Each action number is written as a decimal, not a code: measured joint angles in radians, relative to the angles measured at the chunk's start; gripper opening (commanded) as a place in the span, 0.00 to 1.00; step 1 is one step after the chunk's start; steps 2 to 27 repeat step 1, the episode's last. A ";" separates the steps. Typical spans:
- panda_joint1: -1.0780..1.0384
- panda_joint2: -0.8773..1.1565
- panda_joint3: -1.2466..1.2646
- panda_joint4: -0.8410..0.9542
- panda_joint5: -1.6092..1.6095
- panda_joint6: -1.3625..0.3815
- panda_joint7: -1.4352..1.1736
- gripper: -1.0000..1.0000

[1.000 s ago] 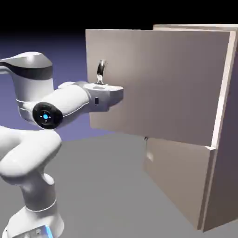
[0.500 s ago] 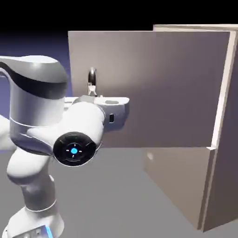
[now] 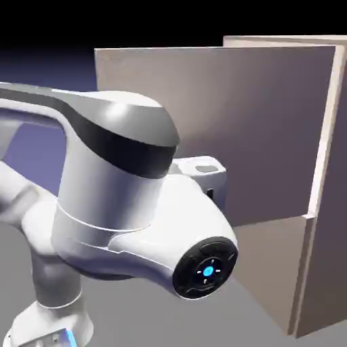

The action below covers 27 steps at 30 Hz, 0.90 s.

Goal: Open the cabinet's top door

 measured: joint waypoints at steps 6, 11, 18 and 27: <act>0.036 -0.004 -0.026 0.025 -0.007 -0.012 0.005 0.00; 0.036 -0.004 -0.026 0.025 -0.007 -0.012 0.005 0.00; 0.036 -0.004 -0.026 0.025 -0.007 -0.012 0.005 0.00; 0.036 -0.004 -0.026 0.025 -0.007 -0.012 0.005 0.00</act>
